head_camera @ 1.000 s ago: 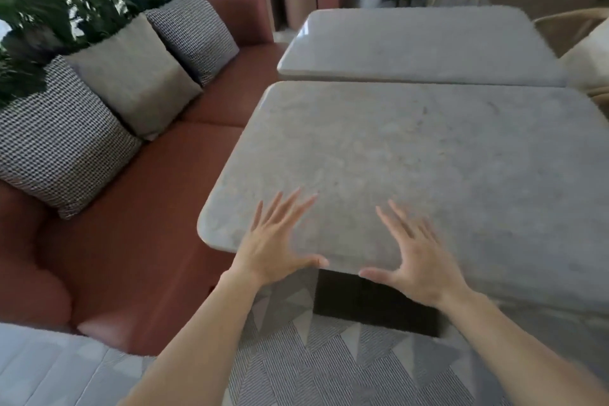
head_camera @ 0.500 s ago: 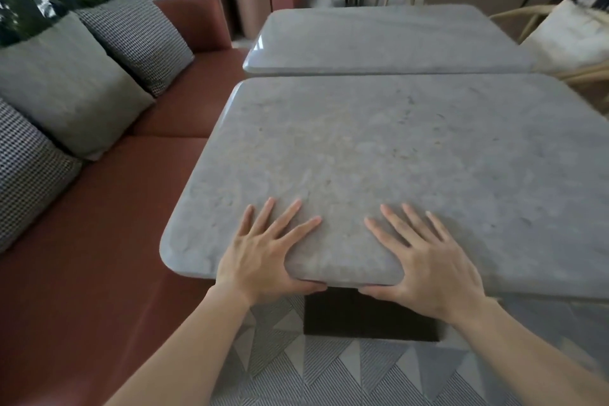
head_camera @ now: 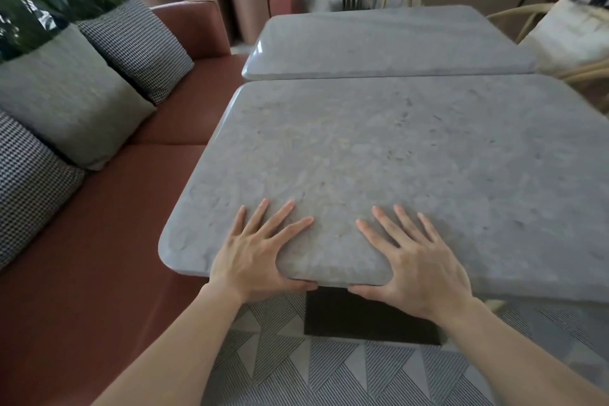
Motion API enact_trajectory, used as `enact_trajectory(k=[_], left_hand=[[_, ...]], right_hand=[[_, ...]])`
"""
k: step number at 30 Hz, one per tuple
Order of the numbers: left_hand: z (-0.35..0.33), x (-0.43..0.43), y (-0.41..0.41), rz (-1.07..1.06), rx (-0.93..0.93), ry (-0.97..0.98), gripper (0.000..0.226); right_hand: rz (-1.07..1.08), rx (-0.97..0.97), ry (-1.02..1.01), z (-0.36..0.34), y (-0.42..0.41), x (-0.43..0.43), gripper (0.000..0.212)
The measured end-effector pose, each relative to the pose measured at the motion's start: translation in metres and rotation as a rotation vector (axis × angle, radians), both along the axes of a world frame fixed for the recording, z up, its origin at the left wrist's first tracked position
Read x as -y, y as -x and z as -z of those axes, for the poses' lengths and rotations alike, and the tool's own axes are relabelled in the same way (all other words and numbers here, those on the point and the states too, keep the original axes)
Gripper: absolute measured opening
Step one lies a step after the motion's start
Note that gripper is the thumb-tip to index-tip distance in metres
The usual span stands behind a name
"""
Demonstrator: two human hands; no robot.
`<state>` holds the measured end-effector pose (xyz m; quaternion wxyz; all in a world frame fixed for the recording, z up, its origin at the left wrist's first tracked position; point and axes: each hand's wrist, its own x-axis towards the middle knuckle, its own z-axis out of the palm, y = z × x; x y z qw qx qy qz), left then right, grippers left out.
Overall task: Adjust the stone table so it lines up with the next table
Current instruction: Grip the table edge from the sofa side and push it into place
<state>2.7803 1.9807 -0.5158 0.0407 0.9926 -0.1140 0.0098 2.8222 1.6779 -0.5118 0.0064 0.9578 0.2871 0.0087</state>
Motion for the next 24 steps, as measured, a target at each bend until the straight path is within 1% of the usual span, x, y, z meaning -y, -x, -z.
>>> enact_trajectory(k=[3, 5, 7, 8, 9, 10, 11, 13, 14, 16, 18, 21, 24], left_hand=[[0.001, 0.001, 0.0, -0.007, 0.014, 0.024, 0.114], [-0.001, 0.0, -0.001, -0.029, -0.01, 0.024, 0.112], [-0.006, 0.002, -0.001, -0.059, -0.053, 0.038, 0.101], [-0.011, 0.004, 0.0, -0.075, -0.08, 0.073, 0.094], [-0.019, 0.008, 0.0, -0.091, -0.108, 0.144, 0.089], [-0.028, 0.012, 0.0, -0.118, -0.125, 0.263, 0.085], [-0.04, 0.017, -0.002, -0.162, -0.103, 0.43, 0.082], [-0.067, 0.027, -0.009, -0.276, 0.035, 0.76, 0.069], [-0.083, 0.03, -0.015, -0.318, 0.099, 0.858, 0.065], [-0.117, 0.033, -0.029, -0.344, 0.15, 0.943, 0.061], [-0.148, 0.025, -0.043, -0.361, 0.18, 0.978, 0.058], [-0.183, -0.001, -0.061, -0.438, 0.244, 1.082, 0.055], [-0.197, -0.03, -0.078, -0.484, 0.288, 1.174, 0.051]], right_hand=[[0.004, -0.019, -0.036, -0.002, 0.001, 0.0, 0.114], [-0.002, -0.054, -0.069, -0.003, 0.001, -0.001, 0.116], [-0.008, -0.089, -0.124, -0.002, 0.0, 0.002, 0.118], [0.001, -0.147, -0.18, -0.003, -0.001, 0.004, 0.119], [0.022, -0.227, -0.268, -0.009, -0.003, 0.007, 0.117], [0.044, -0.31, -0.385, -0.017, -0.004, 0.008, 0.114], [0.059, -0.375, -0.515, -0.027, -0.007, 0.008, 0.11], [0.076, -0.414, -0.739, -0.055, -0.016, 0.004, 0.101], [0.076, -0.413, -0.823, -0.072, -0.023, 0.0, 0.097], [0.042, -0.413, -0.911, -0.112, -0.038, -0.016, 0.088], [-0.005, -0.374, -0.961, -0.149, -0.054, -0.035, 0.082], [-0.054, -0.305, -0.982, -0.189, -0.079, -0.072, 0.084], [-0.095, -0.319, -0.953, -0.211, -0.099, -0.109, 0.084]])
